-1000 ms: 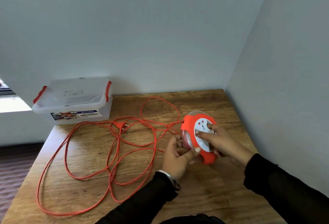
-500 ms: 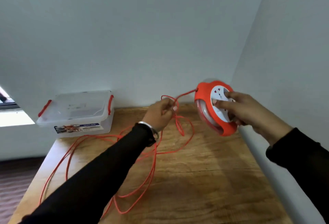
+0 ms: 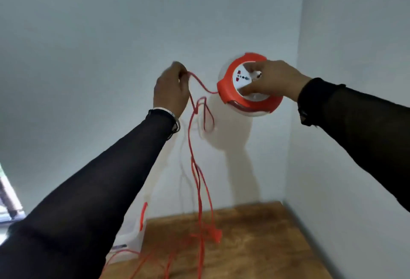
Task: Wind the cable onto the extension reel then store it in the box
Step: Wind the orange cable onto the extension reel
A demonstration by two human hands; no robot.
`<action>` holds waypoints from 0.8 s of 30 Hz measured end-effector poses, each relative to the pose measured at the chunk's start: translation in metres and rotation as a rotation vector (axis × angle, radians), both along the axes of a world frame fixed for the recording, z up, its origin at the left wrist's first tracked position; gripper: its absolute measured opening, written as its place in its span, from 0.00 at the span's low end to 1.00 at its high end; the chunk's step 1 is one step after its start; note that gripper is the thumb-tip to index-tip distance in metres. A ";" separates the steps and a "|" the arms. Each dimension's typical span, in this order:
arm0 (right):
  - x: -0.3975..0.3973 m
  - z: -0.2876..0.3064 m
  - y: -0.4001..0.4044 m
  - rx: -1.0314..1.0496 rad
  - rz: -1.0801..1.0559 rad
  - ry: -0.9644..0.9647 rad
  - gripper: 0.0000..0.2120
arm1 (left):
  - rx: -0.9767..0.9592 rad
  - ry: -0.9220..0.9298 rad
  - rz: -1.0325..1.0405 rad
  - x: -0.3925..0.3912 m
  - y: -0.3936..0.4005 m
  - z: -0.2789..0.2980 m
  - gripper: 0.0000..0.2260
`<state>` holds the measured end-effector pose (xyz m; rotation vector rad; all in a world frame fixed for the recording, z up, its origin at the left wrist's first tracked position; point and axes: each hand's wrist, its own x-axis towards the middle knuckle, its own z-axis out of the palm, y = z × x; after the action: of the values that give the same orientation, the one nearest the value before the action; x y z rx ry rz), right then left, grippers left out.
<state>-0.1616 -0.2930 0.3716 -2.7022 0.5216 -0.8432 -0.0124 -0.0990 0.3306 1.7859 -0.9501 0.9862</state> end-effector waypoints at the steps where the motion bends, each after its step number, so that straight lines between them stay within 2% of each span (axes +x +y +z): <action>1: 0.000 0.009 -0.002 0.013 0.000 -0.057 0.38 | -0.091 -0.008 -0.037 0.001 0.002 0.009 0.06; 2: 0.000 0.016 -0.003 0.042 0.010 -0.090 0.38 | -0.025 0.062 -0.058 0.003 0.004 0.013 0.07; 4: -0.003 0.018 -0.004 0.034 0.005 -0.058 0.38 | 0.379 0.237 0.073 0.011 0.010 0.006 0.06; 5: -0.006 0.013 -0.006 -0.002 -0.019 -0.029 0.38 | 0.493 0.279 0.153 0.015 0.015 0.000 0.05; 9: -0.018 -0.016 -0.018 -0.063 -0.115 -0.042 0.35 | 0.485 0.227 0.371 0.030 0.041 -0.020 0.06; 11: -0.026 -0.025 -0.027 -0.072 -0.162 -0.086 0.34 | 0.513 0.290 0.442 0.040 0.055 -0.034 0.07; 13: -0.034 -0.034 -0.036 -0.068 -0.192 -0.036 0.34 | 0.633 0.392 0.500 0.047 0.068 -0.049 0.07; 15: -0.037 -0.045 -0.039 -0.054 -0.189 0.103 0.35 | 0.939 0.606 0.431 0.045 0.075 -0.061 0.10; 17: -0.035 -0.058 -0.036 -0.066 -0.185 0.217 0.35 | 1.213 1.003 0.139 0.033 0.074 -0.064 0.09; 18: -0.032 -0.064 -0.034 -0.075 -0.182 0.235 0.35 | 1.231 1.162 -0.038 0.027 0.071 -0.061 0.09; 19: -0.030 -0.068 -0.033 -0.080 -0.175 0.235 0.35 | 1.131 1.216 -0.194 0.024 0.068 -0.059 0.10; 20: -0.027 -0.070 -0.032 -0.073 -0.163 0.230 0.35 | 0.925 1.166 -0.271 0.025 0.063 -0.057 0.10; 21: -0.025 -0.072 -0.032 -0.051 -0.147 0.223 0.35 | 0.659 1.040 -0.240 0.027 0.058 -0.054 0.09; 23: -0.022 -0.073 -0.033 0.005 -0.115 0.211 0.36 | 0.137 0.695 0.028 0.039 0.053 -0.053 0.08; 24: -0.020 -0.074 -0.033 0.017 -0.104 0.212 0.36 | 0.059 0.637 0.105 0.045 0.055 -0.054 0.06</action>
<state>-0.1813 -0.3260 0.2976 -2.7854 0.7166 -0.5762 0.0326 -0.0443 0.2766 2.0305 -0.4880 0.3939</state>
